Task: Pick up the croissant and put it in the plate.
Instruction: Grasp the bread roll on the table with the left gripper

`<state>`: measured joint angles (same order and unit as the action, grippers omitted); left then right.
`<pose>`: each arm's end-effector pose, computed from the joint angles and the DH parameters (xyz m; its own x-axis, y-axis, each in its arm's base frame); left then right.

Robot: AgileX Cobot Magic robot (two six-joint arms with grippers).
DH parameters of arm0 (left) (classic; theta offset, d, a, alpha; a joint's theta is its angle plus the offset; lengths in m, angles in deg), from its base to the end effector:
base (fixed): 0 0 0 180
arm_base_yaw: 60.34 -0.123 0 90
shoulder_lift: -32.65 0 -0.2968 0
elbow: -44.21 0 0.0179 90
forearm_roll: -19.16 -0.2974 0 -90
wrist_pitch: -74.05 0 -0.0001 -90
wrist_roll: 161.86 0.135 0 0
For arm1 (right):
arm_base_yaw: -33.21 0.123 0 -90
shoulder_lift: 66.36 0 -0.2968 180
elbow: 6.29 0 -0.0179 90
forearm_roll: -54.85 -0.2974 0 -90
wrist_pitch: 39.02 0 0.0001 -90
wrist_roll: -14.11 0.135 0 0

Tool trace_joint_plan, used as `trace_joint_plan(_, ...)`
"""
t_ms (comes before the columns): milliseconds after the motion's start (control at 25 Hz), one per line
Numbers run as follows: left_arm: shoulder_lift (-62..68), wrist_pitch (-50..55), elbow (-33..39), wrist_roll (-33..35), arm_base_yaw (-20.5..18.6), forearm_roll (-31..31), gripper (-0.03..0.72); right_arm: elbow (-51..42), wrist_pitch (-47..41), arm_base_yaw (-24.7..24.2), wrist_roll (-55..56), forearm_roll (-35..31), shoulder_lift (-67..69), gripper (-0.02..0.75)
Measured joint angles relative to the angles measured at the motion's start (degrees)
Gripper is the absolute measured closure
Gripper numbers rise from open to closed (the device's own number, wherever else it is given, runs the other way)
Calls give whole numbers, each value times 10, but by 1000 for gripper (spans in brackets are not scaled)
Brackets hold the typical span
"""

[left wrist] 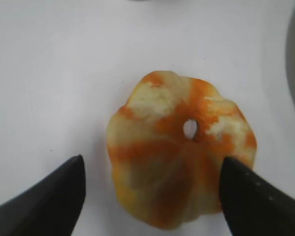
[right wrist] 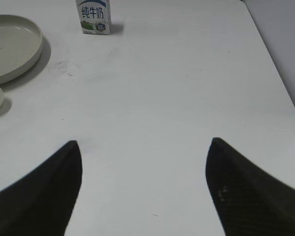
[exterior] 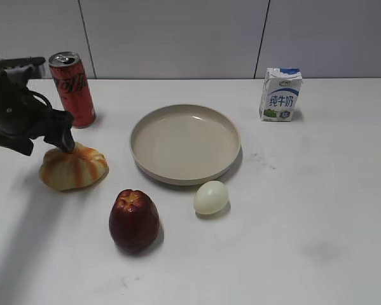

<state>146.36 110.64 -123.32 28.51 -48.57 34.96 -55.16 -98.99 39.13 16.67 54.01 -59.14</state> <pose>0.3985 -0.1054 0.1071 -0.9394 0.1530 -0.3068 0.2115 0.9630 -0.1673 0.0631 0.0083 0.2817 -0.4423 0.0064 -0.8968 -0.0916 0.9944 0.0523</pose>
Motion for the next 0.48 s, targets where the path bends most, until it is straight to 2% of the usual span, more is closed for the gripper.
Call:
trace_joint_plan(160, 52, 8, -16, 0, 0, 7, 93, 0, 0, 0, 0, 0, 0, 145)
trace_joint_plan(240, 61, 8, -20, 0, 0, 24, 160, 0, 0, 0, 0, 0, 0, 145)
trace_joint_plan(320, 65, 9, -23, 0, 0, 35, 265, 0, 0, 0, 0, 0, 0, 145)
trace_joint_plan(400, 68, 11, -23, 0, 0, 40, 434, 0, 0, 0, 0, 0, 0, 145)
trace_joint_plan(480, 69, 14, -24, 0, 0, 42, 565, 0, 0, 0, 0, 0, 0, 145)
